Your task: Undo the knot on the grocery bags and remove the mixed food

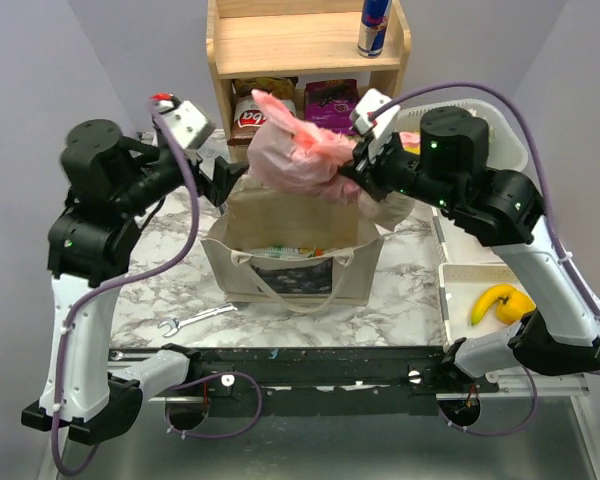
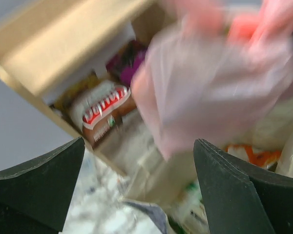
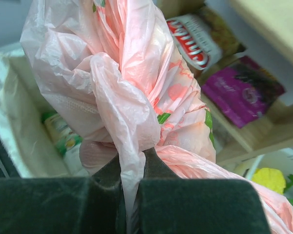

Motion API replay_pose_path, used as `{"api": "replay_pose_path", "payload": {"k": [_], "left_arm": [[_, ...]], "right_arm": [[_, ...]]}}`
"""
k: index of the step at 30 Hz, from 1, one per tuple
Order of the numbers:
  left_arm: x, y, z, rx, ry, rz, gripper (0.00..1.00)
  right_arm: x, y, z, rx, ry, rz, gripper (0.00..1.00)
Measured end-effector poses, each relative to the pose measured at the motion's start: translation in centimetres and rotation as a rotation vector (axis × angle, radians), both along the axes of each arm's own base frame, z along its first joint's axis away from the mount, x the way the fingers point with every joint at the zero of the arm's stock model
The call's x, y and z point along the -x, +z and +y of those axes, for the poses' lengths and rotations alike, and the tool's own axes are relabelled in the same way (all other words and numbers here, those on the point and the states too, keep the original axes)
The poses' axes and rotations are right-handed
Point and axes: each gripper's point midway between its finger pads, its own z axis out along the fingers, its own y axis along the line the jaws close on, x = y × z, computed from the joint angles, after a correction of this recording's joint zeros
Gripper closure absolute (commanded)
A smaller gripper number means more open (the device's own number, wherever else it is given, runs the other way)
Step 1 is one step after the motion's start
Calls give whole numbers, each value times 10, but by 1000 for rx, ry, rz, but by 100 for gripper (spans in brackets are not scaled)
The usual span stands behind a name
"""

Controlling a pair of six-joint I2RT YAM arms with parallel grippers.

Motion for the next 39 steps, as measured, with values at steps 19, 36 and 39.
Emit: {"api": "replay_pose_path", "payload": {"k": [19, 36, 39], "left_arm": [[-55, -193, 117, -267, 541, 597, 100], [-12, -160, 57, -62, 218, 686, 2], [4, -178, 31, -55, 128, 755, 9]], "right_arm": [[-27, 37, -85, -90, -327, -160, 99], [-28, 3, -71, -35, -273, -89, 99], [-31, 8, -70, -43, -275, -95, 99]]}}
